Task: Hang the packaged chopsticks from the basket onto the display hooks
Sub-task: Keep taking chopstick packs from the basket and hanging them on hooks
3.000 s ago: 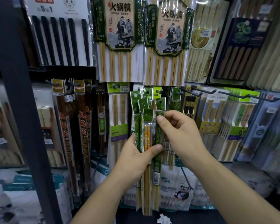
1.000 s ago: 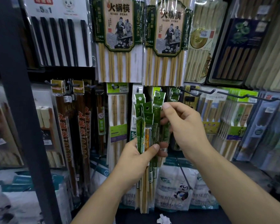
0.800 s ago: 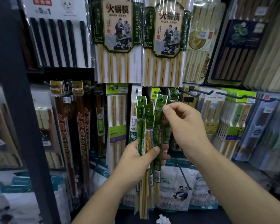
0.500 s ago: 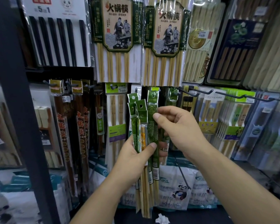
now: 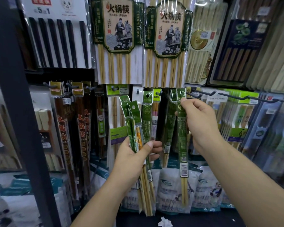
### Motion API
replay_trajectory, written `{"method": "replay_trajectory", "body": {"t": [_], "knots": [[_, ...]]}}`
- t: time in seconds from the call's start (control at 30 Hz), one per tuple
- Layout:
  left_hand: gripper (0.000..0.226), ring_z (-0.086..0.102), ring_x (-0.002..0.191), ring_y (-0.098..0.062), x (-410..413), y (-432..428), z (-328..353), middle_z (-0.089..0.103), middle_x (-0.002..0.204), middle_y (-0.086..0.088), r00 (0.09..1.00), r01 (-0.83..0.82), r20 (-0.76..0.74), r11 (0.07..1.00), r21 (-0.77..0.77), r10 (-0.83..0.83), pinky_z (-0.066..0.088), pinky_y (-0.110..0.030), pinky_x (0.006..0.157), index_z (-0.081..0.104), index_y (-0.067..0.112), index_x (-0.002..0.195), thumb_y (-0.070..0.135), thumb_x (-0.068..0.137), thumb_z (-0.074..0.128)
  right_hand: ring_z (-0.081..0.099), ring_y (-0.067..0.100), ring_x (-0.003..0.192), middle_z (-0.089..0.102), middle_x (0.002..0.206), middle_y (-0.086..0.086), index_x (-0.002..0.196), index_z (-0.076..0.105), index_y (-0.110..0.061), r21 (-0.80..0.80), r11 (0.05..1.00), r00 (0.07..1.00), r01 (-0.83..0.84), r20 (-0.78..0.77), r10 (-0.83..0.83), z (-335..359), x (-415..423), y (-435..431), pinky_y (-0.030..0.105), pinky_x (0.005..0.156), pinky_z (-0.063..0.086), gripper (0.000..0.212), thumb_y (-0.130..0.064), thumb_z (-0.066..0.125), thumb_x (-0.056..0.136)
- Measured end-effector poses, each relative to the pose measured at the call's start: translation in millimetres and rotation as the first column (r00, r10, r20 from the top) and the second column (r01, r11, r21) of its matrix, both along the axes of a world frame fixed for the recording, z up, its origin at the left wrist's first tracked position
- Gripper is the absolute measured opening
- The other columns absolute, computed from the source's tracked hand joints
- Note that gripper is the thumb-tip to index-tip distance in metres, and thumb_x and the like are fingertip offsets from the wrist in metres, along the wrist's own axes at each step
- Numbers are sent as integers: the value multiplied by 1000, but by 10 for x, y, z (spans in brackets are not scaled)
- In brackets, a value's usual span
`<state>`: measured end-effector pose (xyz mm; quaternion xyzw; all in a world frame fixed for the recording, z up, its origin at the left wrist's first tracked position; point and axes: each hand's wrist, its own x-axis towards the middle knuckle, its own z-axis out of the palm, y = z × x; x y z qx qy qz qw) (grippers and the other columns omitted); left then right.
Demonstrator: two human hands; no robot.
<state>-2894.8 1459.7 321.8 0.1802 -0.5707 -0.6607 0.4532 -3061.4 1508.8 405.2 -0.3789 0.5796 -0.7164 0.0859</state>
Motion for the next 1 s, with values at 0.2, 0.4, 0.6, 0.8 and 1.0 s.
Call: {"method": "replay_trajectory", "body": {"t": [0.2,0.4,0.6,0.8,1.0], "knots": [[24,78,91,-22,-19,-40,-40,80,98,-8,999,-17,38,999,-36,18,63,-28,76,54,-6,122,6,102,58,42,18,68,50,78,9,90,56,7,-12,1000,999,17,-28,-17,-42,-45,-65,21,65,44,44,-35,60,99],[27,78,90,-20,-25,-52,-53,80,97,-7,997,-25,65,999,-47,28,63,-28,77,56,-9,122,8,101,60,43,9,63,42,70,6,83,55,6,-8,997,995,83,-46,-83,-97,-51,-84,3,53,41,43,-33,61,99],[22,77,85,-20,-44,-74,-81,79,91,-9,995,-69,65,997,-31,71,60,-20,70,63,-2,116,10,98,66,36,9,50,36,51,-7,70,54,-4,68,989,988,132,-89,-125,-101,-68,-163,14,53,42,46,-37,59,101],[18,78,86,-14,-46,-120,-136,80,87,-5,991,-49,124,997,-63,56,56,-12,72,63,8,114,17,99,66,54,13,68,58,74,4,86,64,-4,86,978,977,192,-112,-182,-133,-79,-229,25,63,41,42,-43,62,99],[55,76,99,-18,-85,-141,-155,81,92,-1,989,-17,148,997,-77,29,49,-45,108,47,-2,137,27,96,71,57,6,69,63,74,-3,84,67,-18,24,996,991,82,-103,-79,-198,88,-95,22,64,47,25,-35,59,101]]}}
